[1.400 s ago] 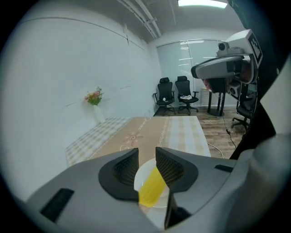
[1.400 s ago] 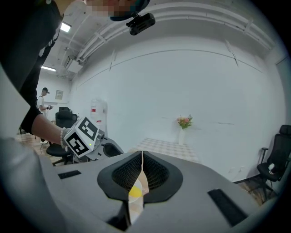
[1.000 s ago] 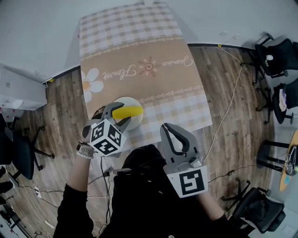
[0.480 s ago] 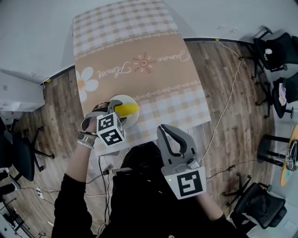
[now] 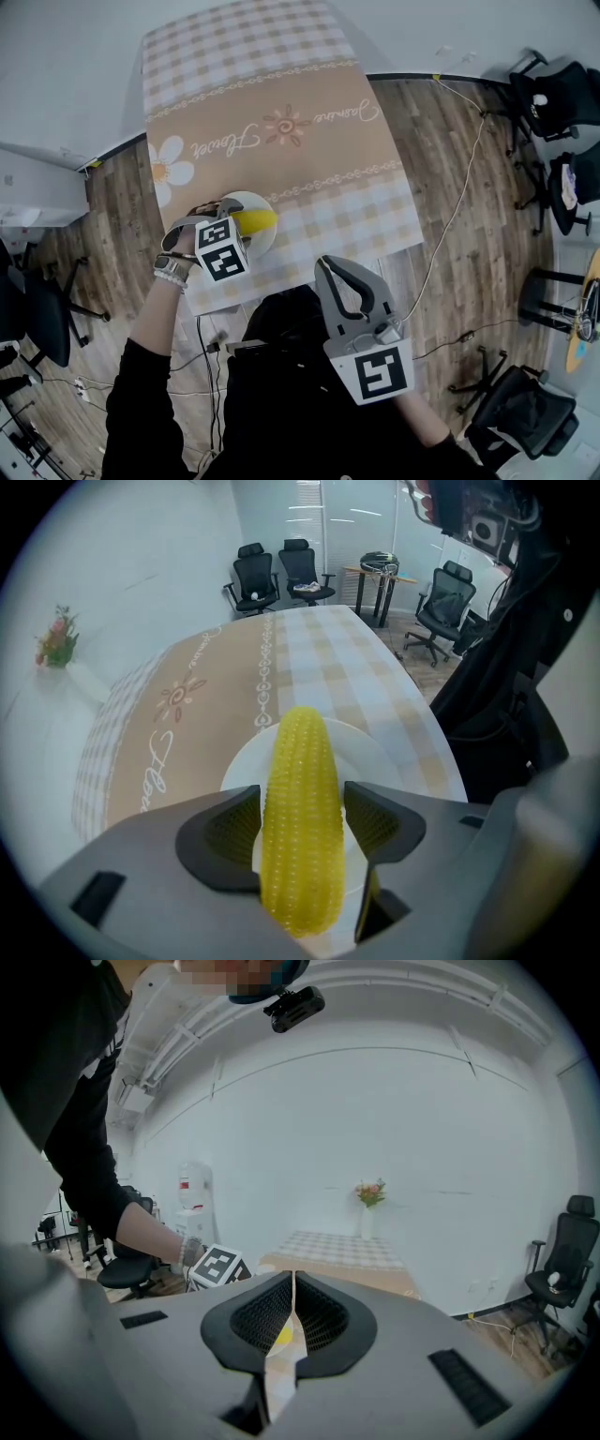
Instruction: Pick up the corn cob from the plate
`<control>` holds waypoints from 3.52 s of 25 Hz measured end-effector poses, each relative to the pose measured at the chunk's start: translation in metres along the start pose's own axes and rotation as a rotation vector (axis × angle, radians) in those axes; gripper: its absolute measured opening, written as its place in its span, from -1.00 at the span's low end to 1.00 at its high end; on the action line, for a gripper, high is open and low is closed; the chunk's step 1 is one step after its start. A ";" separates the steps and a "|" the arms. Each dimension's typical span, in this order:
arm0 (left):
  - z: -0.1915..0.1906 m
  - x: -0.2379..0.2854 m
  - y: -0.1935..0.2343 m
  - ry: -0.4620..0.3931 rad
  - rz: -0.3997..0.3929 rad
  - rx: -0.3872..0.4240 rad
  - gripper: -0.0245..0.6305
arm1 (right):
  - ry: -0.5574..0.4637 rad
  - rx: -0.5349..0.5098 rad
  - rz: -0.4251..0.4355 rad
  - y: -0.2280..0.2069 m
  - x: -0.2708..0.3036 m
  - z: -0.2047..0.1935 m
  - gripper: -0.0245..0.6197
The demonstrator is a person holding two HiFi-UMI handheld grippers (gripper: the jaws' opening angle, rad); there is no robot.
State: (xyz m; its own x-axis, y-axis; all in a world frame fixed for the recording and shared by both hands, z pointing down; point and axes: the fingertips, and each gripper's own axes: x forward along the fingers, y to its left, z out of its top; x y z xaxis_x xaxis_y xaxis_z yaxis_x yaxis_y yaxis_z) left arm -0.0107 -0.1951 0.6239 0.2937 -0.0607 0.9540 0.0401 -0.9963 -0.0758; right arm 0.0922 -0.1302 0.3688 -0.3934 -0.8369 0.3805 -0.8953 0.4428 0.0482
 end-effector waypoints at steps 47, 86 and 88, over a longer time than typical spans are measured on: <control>-0.009 -0.059 0.007 -0.232 0.032 -0.596 -0.13 | 0.020 -0.050 0.067 0.023 0.017 -0.002 -0.78; 0.020 -0.231 -0.028 -0.428 0.437 -0.729 -0.13 | -0.159 -0.159 0.055 0.012 0.011 0.062 -0.78; 0.023 -0.237 -0.031 -0.442 0.446 -0.736 -0.13 | -0.154 -0.160 0.051 0.012 0.011 0.063 -0.79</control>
State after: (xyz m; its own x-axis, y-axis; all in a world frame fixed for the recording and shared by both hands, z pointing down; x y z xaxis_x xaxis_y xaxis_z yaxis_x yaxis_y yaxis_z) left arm -0.0599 -0.1489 0.3932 0.4754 -0.5642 0.6750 -0.7264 -0.6846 -0.0606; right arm 0.0642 -0.1539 0.3155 -0.4757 -0.8458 0.2415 -0.8335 0.5212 0.1833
